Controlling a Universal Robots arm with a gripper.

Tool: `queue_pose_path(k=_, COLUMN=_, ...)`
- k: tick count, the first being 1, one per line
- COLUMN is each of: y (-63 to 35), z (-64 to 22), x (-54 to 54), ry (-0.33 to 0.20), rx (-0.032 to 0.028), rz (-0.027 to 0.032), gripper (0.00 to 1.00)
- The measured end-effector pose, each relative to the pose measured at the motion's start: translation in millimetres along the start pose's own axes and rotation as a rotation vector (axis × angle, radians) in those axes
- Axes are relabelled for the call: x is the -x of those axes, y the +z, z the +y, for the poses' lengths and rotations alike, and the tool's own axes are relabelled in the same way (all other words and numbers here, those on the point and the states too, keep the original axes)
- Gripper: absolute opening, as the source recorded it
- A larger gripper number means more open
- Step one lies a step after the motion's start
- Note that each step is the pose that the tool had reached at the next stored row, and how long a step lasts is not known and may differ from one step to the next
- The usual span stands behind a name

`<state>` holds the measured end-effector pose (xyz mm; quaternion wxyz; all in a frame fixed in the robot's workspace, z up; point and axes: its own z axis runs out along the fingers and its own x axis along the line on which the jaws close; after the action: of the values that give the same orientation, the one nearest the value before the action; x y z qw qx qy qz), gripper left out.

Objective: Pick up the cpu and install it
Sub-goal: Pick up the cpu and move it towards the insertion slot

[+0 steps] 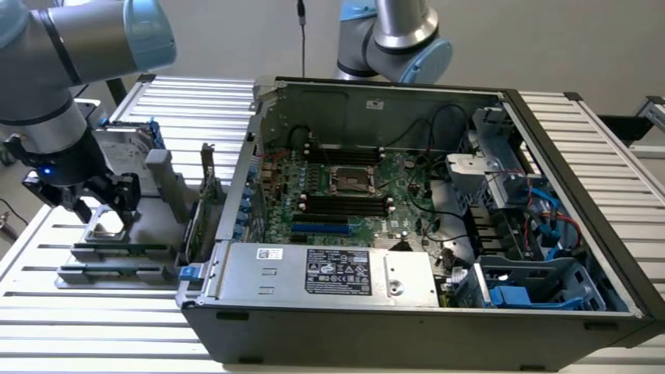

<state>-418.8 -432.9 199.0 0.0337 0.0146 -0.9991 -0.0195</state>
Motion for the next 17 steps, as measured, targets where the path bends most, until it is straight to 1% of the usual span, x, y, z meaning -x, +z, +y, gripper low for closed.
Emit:
queue_pose_path(k=4, y=2.9, z=-0.1, x=0.5, ry=0.0, rx=0.0002, rz=0.0024, gripper=0.65)
queue_pose_path(k=7, y=5.6, z=-0.2, x=0.7, ry=0.004, rx=0.0006, rz=0.0076, gripper=0.65)
queue_pose_path(k=9, y=7.0, z=-0.3, x=0.9, ry=0.011, rx=0.0012, rz=0.0098, gripper=0.65)
queue_pose_path(k=17, y=9.9, z=-0.5, x=2.7, ry=0.023, rx=0.0021, rz=0.0113, gripper=0.65)
